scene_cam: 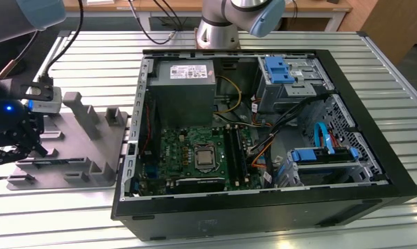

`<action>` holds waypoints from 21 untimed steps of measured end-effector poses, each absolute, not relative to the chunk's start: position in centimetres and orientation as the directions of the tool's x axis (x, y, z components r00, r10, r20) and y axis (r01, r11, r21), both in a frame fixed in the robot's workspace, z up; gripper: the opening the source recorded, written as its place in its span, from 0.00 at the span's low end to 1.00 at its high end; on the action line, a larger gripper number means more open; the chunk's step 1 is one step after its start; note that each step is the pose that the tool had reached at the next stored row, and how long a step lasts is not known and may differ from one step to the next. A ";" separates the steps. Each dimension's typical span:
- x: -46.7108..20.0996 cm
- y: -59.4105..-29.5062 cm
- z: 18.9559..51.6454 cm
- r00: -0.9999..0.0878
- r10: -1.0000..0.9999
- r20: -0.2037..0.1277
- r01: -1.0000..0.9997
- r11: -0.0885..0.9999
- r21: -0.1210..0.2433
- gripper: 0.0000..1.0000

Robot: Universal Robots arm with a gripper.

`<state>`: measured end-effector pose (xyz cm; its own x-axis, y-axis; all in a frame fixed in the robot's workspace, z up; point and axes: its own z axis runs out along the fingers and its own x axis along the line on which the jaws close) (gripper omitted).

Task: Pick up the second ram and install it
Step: 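Pick up the second ram and move it above second insertion slot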

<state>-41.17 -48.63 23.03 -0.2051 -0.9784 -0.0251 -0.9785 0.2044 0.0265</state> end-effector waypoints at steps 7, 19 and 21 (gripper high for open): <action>-41.2 -48.6 23.0 -0.107 -0.994 -0.025 -0.994 0.106 0.027 0.10; -41.2 -48.6 23.0 0.062 -0.998 -0.025 -0.998 -0.063 0.027 0.10; -41.2 -48.6 23.0 0.090 -0.996 -0.025 -0.996 -0.090 0.027 0.10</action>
<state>-41.17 -48.63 22.96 0.0897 -0.9957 -0.0251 -0.9956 -0.0903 0.0265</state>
